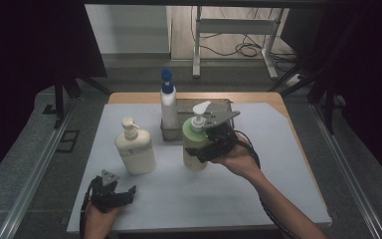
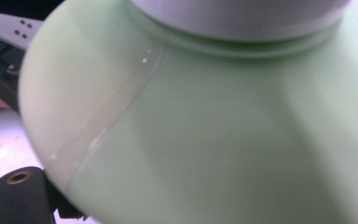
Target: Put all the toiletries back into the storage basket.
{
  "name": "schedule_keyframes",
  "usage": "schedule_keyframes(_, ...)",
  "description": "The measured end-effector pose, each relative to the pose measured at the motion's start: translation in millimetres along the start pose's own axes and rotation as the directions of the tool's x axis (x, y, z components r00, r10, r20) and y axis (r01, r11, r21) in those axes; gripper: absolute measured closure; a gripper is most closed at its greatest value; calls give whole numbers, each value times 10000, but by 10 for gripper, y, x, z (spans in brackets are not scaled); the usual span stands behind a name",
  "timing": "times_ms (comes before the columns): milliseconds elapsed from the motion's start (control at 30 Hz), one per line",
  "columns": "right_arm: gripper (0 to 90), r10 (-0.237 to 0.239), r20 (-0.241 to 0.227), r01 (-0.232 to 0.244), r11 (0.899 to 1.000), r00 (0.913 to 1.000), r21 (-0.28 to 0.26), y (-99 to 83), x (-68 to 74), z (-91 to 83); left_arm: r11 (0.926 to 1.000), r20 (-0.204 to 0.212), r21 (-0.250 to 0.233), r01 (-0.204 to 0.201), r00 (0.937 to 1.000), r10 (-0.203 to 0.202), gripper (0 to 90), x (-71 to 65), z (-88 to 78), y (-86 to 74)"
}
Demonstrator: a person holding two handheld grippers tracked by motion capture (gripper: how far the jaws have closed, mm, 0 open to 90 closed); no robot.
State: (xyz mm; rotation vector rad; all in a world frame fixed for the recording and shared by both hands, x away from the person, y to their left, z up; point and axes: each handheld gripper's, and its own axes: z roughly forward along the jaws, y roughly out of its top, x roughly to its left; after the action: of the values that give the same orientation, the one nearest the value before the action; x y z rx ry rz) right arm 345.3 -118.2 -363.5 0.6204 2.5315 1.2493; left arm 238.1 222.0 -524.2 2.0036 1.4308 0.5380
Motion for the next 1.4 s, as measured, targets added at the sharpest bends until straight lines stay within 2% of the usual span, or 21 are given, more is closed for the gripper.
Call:
schedule_keyframes(233, 123, 109, 385, -105, 9999, 9992, -118, 172, -104, -22, 10000, 3, -7, 1, 10000, -1, 119, 1, 1, 0)
schedule_keyframes(567, 124, 293, 889, -283, 9995, 9956, -121, 309, -284, -18, 10000, -3, -19, 15, 10000, -15, 119, 0, 2, 0)
schedule_keyframes(1067, 124, 764, 1444, -730, 9969, 9866, -284, 532, -531, 77, 10000, -1, -5, 10, 10000, -10, 119, 1, 1, 1)
schedule_keyframes(1400, 124, 992, 1759, -954, 9950, 9794, -296, 603, -635, 163, 10000, 0, -3, 12, 10000, -12, 119, 1, 2, 1)
